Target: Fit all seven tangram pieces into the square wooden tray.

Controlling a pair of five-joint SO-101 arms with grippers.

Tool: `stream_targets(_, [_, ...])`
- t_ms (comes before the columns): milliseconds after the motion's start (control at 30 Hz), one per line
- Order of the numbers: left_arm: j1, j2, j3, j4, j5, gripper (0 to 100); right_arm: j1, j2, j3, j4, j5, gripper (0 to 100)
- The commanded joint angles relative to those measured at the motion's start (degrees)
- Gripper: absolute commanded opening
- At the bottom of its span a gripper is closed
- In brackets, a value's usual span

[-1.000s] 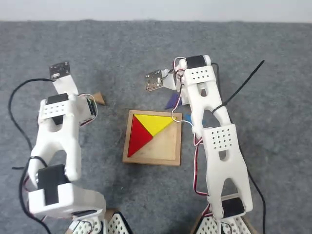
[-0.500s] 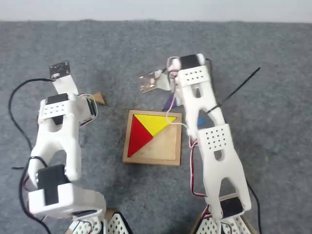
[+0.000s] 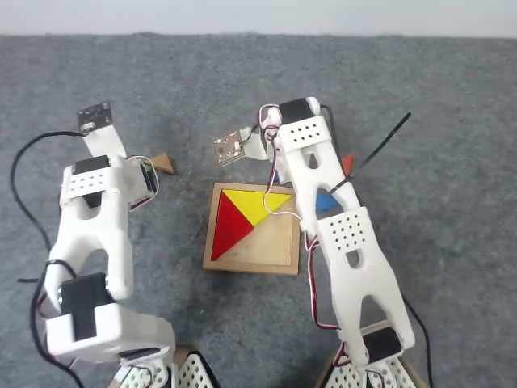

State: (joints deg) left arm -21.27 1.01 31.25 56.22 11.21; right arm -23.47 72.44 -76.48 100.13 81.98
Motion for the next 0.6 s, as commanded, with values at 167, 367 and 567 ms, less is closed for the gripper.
stream_targets(167, [-0.4,-3.9,-0.9,0.4,-0.6,11,2.8,1.0,-1.8,-1.4,-0.5,28.5])
stream_targets(367, [-0.4,-3.9,-0.9,0.4,-0.6,11,2.7,1.0,-1.6,-1.3,-0.5,27.4])
stream_targets(567, [-0.4,-3.9,-0.9,0.4,-0.6,11,2.8,1.0,-1.5,-1.2,-0.6,10.6])
